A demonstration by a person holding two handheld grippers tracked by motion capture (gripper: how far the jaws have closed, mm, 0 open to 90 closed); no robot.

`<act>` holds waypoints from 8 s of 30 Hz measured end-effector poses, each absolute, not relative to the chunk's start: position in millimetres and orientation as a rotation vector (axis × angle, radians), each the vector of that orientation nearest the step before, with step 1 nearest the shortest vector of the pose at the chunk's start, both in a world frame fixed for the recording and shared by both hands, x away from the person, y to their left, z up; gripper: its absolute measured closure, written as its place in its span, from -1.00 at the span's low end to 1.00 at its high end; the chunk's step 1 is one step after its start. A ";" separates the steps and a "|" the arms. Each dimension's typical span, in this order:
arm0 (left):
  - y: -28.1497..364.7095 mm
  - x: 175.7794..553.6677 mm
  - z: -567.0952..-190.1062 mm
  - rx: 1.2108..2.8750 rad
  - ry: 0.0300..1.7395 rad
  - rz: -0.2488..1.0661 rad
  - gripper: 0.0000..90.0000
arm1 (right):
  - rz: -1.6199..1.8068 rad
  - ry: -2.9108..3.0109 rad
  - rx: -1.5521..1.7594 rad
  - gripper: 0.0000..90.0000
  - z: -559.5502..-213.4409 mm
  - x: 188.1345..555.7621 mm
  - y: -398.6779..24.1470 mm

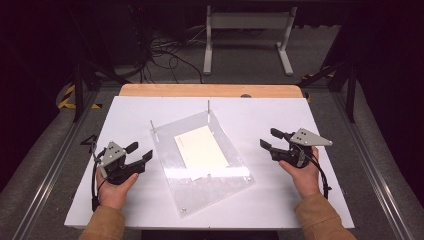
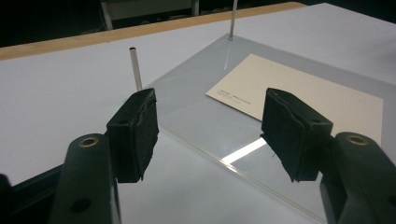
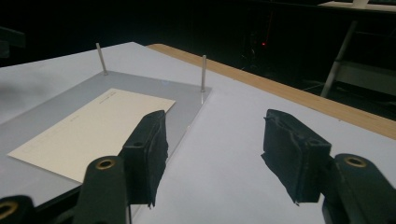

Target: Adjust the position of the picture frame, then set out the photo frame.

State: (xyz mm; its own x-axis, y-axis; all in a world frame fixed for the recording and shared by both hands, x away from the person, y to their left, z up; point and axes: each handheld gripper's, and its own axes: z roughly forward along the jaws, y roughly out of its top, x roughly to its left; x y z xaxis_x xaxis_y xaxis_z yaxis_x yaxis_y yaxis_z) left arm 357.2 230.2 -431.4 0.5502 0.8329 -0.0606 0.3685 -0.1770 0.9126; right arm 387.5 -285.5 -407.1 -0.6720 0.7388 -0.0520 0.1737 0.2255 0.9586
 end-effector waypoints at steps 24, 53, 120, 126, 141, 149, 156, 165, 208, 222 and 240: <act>231.6 356.7 -426.8 1.850 1.062 0.490 -0.21 | 1.108 2.513 0.692 0.33 -390.3 362.7 -244.4; 233.3 361.2 -432.5 1.870 1.106 0.458 -0.21 | 0.796 2.828 0.627 0.63 -426.3 367.9 -215.0; 213.8 401.1 -459.5 1.999 1.355 0.278 0.90 | 1.039 2.813 0.494 0.73 -409.4 329.5 -231.7; 201.5 407.2 -458.5 2.005 1.354 0.206 0.99 | 1.078 2.764 0.560 0.74 -407.0 332.0 -240.5; 165.9 424.3 -454.7 2.062 1.357 0.363 1.00 | 1.109 2.739 0.640 0.76 -406.8 333.7 -255.0; 143.8 437.0 -454.3 2.084 1.311 0.366 0.99 | 1.088 2.771 0.631 0.78 -408.5 324.3 -256.8; 127.9 445.2 -456.0 2.075 1.268 0.341 1.00 | 1.058 2.785 0.615 0.74 -408.1 312.6 -255.7; 132.7 443.5 -454.0 2.075 1.247 0.314 0.60 | 0.930 2.846 0.535 0.63 -424.1 296.2 -241.2; 162.9 387.7 -428.5 2.059 1.034 0.296 0.19 | 0.817 3.038 0.320 0.85 -427.0 274.4 -241.7; 173.1 364.4 -414.5 1.954 0.870 0.350 -0.23 | 1.309 2.541 0.653 0.21 -397.2 300.0 -269.9; 186.0 353.1 -414.3 1.909 0.875 0.394 -0.30 | 1.394 2.218 0.965 0.21 -393.6 357.3 -269.2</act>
